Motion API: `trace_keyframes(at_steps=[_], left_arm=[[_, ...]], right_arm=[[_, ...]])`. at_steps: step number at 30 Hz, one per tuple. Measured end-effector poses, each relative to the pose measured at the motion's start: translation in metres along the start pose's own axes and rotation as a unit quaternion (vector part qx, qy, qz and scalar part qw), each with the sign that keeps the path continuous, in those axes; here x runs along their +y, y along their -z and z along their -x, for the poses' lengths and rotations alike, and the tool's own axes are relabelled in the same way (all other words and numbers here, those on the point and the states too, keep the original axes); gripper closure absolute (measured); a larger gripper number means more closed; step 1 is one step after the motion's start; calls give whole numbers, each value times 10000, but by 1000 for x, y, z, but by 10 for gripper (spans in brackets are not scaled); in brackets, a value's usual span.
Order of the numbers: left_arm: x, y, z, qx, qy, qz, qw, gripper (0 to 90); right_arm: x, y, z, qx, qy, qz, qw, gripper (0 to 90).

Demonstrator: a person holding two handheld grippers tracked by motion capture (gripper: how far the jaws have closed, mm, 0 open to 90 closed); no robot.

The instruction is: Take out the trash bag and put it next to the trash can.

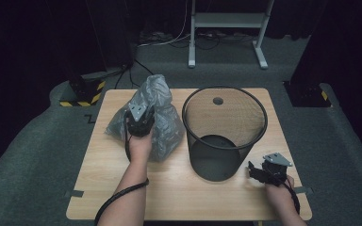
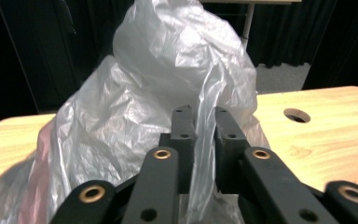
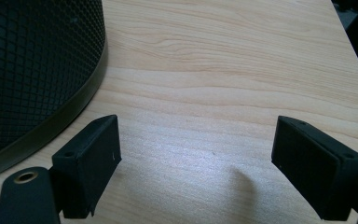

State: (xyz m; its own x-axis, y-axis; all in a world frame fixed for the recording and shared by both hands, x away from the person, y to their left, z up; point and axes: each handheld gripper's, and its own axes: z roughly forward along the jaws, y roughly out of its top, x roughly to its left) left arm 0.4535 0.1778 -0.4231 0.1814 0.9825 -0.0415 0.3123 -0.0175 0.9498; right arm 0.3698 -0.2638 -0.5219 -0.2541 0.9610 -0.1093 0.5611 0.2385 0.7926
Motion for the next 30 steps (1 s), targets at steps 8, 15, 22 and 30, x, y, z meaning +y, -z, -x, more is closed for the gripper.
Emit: trace_keyframes(at_steps=[8,15,22,30], left_arm=[[2,12,4,-8,73,-144,9999,357],[6,34,5,-167,-22,-279,9995,244],[7,58,5,-384,46,-345,9987,241],[1,78,6,-396,-154,-589,9974,246]], right_arm=[[0,-1,-1,73,79,-70,9999,166],[1,-4,-3,196,142,-318,9992,166],[2,-6,-4,182,170,-318,9992,150],[3,-6,-7,182,252,-302,9991,150]])
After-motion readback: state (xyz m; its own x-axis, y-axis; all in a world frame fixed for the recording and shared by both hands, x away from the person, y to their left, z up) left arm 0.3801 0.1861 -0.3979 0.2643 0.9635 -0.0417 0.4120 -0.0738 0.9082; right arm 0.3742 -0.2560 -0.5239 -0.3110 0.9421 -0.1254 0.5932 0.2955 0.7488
